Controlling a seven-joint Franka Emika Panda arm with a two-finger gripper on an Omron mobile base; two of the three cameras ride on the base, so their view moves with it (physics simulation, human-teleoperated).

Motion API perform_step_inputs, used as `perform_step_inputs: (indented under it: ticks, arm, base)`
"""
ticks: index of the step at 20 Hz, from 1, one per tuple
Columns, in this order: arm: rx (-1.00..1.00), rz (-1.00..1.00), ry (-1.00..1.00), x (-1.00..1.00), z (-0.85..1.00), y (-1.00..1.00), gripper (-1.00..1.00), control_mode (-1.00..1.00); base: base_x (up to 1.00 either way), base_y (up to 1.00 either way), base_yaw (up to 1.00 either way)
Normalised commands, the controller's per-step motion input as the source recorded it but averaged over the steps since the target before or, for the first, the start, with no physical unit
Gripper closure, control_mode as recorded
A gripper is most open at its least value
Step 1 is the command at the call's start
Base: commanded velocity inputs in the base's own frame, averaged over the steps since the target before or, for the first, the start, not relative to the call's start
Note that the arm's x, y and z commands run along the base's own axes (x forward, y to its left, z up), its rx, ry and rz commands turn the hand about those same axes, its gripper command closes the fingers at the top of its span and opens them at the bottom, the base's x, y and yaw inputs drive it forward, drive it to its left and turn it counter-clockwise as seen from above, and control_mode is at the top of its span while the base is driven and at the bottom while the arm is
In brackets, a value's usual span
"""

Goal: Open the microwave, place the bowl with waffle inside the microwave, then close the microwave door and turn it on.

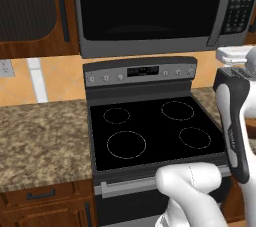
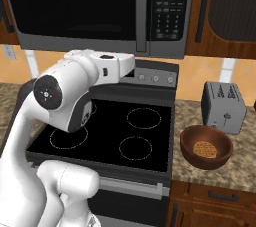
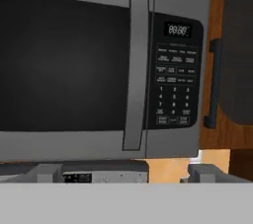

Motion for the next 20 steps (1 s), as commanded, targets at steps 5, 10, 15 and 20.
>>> perform_step_inputs:
  ticks: [5, 10, 15, 20]
  arm:
    - [0.00, -0.05, -0.02, 0.14, 0.37, -0.25, -1.00, -1.00]
    - [0.09, 0.00, -0.04, 0.35, 0.00, -0.08, -1.00, -1.00]
    - [0.13, 0.02, -0.25, 0.36, 0.00, 0.00, -1.00, -1.00]
    - [0.03, 0.00, -0.07, 0.45, 0.02, -0.09, -1.00, -1.00]
  base:
    - [0.00, 0.00, 0.00]
    - [0.00, 0.00, 0.00]
    - [0.00, 0.00, 0.00]
    - [0.00, 0.00, 0.00]
